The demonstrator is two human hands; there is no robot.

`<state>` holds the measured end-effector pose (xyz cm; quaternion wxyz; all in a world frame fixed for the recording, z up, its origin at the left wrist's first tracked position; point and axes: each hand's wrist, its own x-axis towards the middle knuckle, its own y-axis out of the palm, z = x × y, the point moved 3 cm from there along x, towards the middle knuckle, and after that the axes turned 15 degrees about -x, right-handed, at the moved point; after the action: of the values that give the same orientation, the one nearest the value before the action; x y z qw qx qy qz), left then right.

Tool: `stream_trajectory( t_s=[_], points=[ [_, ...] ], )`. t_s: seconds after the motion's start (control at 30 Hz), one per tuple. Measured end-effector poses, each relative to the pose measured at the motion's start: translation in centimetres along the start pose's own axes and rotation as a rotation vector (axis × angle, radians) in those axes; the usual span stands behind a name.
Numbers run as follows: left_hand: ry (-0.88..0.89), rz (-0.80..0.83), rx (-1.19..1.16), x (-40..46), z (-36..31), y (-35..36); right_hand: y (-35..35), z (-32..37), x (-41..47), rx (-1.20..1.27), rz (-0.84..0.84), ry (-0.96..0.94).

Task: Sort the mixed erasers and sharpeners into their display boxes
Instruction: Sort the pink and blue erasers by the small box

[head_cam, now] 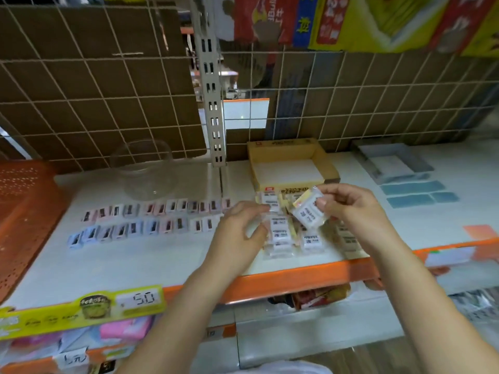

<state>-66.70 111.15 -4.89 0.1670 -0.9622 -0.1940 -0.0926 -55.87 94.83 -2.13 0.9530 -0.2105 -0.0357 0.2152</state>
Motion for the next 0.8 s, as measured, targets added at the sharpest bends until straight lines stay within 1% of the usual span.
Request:
stream_trajectory(
  t_s=[0.07, 0.13, 0.2, 0.27, 0.43, 0.53, 0.63, 0.7, 0.8],
  points=[
    [0.038, 0.106, 0.125, 0.0, 0.4, 0.8, -0.8, -1.2, 0.6, -0.057, 0.044, 0.028],
    [0.064, 0.161, 0.228, 0.0, 0.7, 1.5, -0.7, -1.8, 1.0, -0.130, 0.131, 0.028],
    [0.078, 0.159, 0.285, 0.1, 0.9, 1.7, -0.1, -2.0, 1.4, -0.288, 0.184, -0.043],
    [0.085, 0.150, 0.310, 0.2, 0.9, 1.7, 0.3, -2.0, 1.8, -0.450, 0.194, -0.127],
    [0.102, 0.145, 0.360, 0.2, 0.9, 1.6, 0.3, -2.8, 2.1, -0.623, 0.217, -0.275],
    [0.128, 0.134, 0.398, 0.1, 0.7, 1.7, 0.2, -3.4, 1.9, -0.727, 0.183, -0.418],
    [0.132, 0.135, 0.431, -0.1, 0.6, 1.9, 0.3, -3.8, 1.9, -0.839, 0.105, -0.568],
    [0.121, 0.140, 0.420, -0.1, 0.5, 1.9, 0.3, -3.9, 1.8, -0.847, 0.039, -0.608],
    [0.112, 0.140, 0.428, -0.1, 0.2, 1.2, 0.6, -2.9, 1.6, -0.787, -0.032, -0.648]
  ],
)
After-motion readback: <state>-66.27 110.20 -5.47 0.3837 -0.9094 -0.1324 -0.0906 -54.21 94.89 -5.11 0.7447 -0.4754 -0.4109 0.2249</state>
